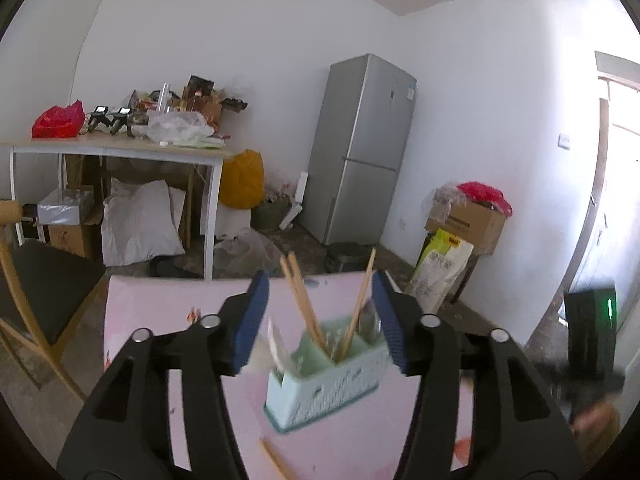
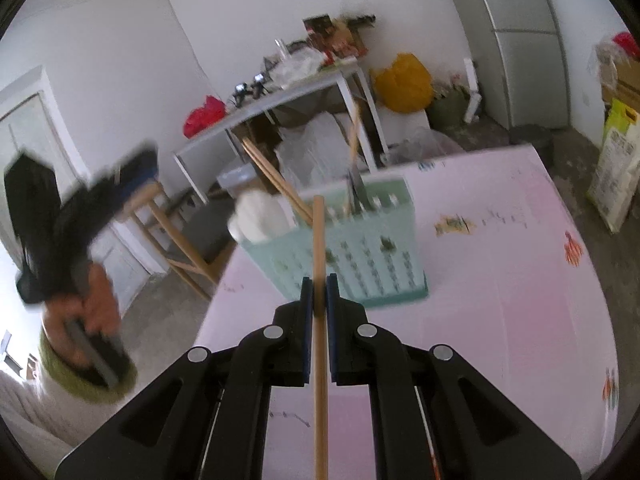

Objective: Organize utensils
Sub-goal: 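Open the left tool and pull it back while the right tool holds its chopstick, then lower the chopstick into the holder and open the right tool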

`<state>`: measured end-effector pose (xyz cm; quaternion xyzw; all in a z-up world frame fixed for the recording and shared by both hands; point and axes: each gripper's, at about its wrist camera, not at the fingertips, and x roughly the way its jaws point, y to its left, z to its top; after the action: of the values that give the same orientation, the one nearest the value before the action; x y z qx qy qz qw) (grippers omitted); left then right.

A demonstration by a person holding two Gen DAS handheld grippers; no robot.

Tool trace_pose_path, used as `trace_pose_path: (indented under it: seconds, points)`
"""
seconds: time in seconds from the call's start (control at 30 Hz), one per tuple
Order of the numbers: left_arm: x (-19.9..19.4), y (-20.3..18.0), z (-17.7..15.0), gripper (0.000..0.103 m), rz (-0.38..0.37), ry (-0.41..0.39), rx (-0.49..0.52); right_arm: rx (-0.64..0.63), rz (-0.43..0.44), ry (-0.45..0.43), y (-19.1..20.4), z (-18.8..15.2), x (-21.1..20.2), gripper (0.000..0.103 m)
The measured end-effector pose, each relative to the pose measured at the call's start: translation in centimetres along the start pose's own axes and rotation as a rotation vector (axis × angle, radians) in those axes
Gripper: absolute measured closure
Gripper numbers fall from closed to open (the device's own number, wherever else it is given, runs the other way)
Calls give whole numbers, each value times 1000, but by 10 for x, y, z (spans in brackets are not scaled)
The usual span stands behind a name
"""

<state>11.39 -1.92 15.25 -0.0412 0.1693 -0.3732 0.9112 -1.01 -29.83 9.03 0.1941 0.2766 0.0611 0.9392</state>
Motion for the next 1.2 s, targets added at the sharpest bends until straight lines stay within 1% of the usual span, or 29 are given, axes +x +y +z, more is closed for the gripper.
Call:
trace_pose_path:
  seconds: [0.13, 0.27, 0.33, 0.43, 0.5, 0.57, 0.7, 0.87, 1.0, 1.2]
  points:
    - [-18, 5, -27, 42, 23, 59, 4, -9, 59, -78, 7, 35, 0, 96]
    - [-28, 15, -61, 40, 56, 152, -21, -36, 124, -175, 17, 73, 5, 96]
    - [-33, 21, -75, 40, 72, 182, -48, -46, 141, -218, 22, 90, 11, 96]
    - [-41, 30, -91, 40, 105, 209, -90, -62, 159, -280, 30, 115, 27, 96]
    - [-47, 38, -98, 40, 126, 212, -121, -74, 151, -311, 33, 127, 39, 96]
    - [-52, 43, -102, 40, 139, 208, -140, -65, 163, -326, 33, 140, 55, 96]
    - [-58, 51, -101, 40, 168, 197, -149, -74, 114, -344, 34, 149, 81, 96]
    - [-61, 57, -104, 40, 191, 199, -159, -124, 12, -311, 33, 141, 116, 96]
    - [-58, 63, -106, 40, 195, 208, -172, -141, -25, -291, 27, 128, 123, 96]
    - [-52, 64, -106, 40, 187, 216, -179, -147, -32, -260, 15, 116, 115, 96]
